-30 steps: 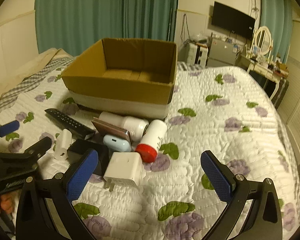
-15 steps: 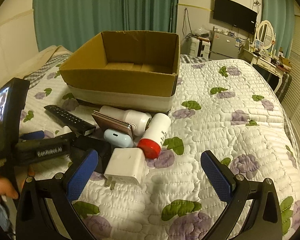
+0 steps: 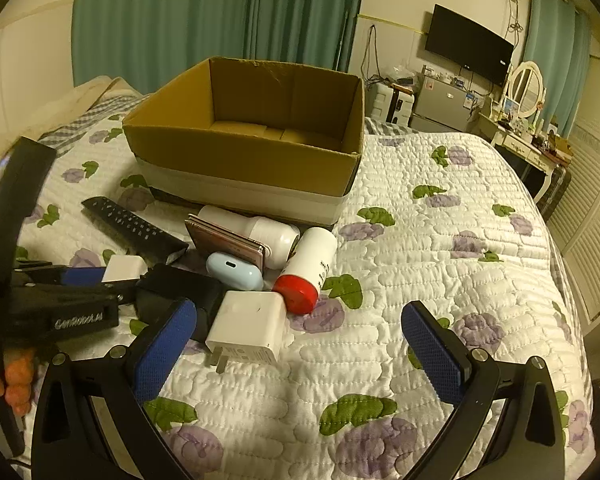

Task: Organize rigid objects
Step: 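Grasp the small white square charger with the left tool while the right tool grasps the black charger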

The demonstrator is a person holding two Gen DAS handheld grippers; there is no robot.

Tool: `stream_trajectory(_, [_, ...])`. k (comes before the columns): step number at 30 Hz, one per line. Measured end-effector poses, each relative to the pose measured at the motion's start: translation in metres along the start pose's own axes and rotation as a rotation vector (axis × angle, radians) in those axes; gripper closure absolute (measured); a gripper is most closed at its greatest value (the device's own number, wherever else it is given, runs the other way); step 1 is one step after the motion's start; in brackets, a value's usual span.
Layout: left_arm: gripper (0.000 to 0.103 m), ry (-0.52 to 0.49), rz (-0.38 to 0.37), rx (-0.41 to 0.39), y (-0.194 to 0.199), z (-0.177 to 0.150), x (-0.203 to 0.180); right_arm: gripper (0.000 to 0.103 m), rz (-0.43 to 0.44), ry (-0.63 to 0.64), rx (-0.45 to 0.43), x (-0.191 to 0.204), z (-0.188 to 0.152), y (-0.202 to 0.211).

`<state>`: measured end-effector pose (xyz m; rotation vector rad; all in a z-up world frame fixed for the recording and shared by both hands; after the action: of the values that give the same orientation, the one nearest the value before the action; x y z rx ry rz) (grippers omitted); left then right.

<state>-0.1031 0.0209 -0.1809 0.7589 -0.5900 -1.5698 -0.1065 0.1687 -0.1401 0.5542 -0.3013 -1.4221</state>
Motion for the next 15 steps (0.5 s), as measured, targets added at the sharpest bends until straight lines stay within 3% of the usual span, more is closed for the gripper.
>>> stream_trajectory(3, [0.061, -0.027, 0.016, -0.040, 0.021, 0.000, -0.008, 0.000, 0.025, 0.007, -0.003, 0.004, 0.001, -0.001])
stream_trajectory(8, [0.062, -0.055, 0.069, -0.124, 0.052, 0.002, 0.002, 0.000, 0.163, 0.052, 0.001, 0.027, 0.012, -0.009])
stream_trajectory(15, [0.062, -0.072, 0.124, -0.177, 0.053, 0.033, 0.047, 0.019, 0.362, 0.303, 0.063, 0.086, 0.008, -0.029])
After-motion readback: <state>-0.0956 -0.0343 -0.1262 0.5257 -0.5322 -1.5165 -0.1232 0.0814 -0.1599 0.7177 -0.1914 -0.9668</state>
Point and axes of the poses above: each gripper's, at about its wrist camera, not at the fingertips, and y roughly against the way its jaws point, x to its left, z to its top, the point moved 5 cm from there along -y, roughly the way its jaws point, and after that the axes turned 11 degrees about -x, right-handed, at the moved point
